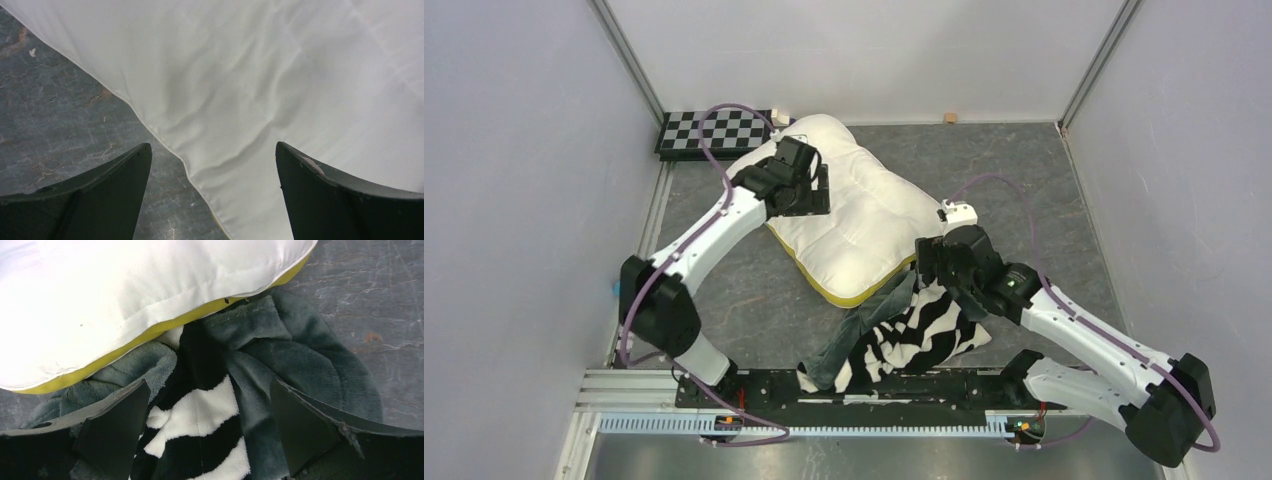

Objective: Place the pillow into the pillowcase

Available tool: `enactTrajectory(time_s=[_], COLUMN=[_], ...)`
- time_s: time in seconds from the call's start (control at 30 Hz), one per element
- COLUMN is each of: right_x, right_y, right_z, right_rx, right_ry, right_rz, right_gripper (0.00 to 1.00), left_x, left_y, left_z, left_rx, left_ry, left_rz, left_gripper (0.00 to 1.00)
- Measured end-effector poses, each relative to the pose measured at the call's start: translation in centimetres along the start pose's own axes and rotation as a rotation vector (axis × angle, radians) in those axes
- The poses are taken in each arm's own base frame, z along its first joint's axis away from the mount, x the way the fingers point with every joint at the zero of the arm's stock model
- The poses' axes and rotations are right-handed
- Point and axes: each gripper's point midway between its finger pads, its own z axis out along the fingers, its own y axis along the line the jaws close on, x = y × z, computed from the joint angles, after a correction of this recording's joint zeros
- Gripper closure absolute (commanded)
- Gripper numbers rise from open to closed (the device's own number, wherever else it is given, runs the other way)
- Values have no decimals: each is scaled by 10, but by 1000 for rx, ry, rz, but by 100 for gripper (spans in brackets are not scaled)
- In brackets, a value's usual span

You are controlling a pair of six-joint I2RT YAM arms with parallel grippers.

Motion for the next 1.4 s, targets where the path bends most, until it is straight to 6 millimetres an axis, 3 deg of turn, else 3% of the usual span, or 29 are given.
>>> enactTrajectory(time_s=[0.1,0.17,0.2,0.3,0.37,0.5,0.73,0.8,0.9,1.03,1.2,1.4], right_x=[5,11,14,24,30,35,28,19,-6,-40,-80,-81], right_y=[3,3,3,2,2,1,-10,-4,14,34,47,30], right_z=[8,13,16,25,33,47,73,84,102,114,108,73], right_rx=[-7,-6,-4,3,14,36,85,81,45,-9,-47,0], right_ry=[6,8,12,29,51,71,105,128,126,82,12,-8], right_rz=[15,25,31,39,38,46,68,50,35,28,10,11], right_gripper=[2,2,2,2,2,2,2,2,2,2,2,2], left_x=[11,22,28,48,56,56,71,75,78,84,88,67], left_y=[-1,-1,-1,-1,-1,-5,-22,-19,0,31,57,61], left_z=[35,61,74,101,109,97,21,4,-11,-11,6,40], left_rx=[-31,-54,-65,-81,-80,-43,56,69,24,-33,-86,-112], left_ry=[53,96,118,168,175,125,31,12,-3,16,61,90], left_rz=[8,16,21,31,28,7,-9,-28,-72,-180,-313,-373], left_gripper=[9,19,30,75,97,98,98,98,98,98,98,97])
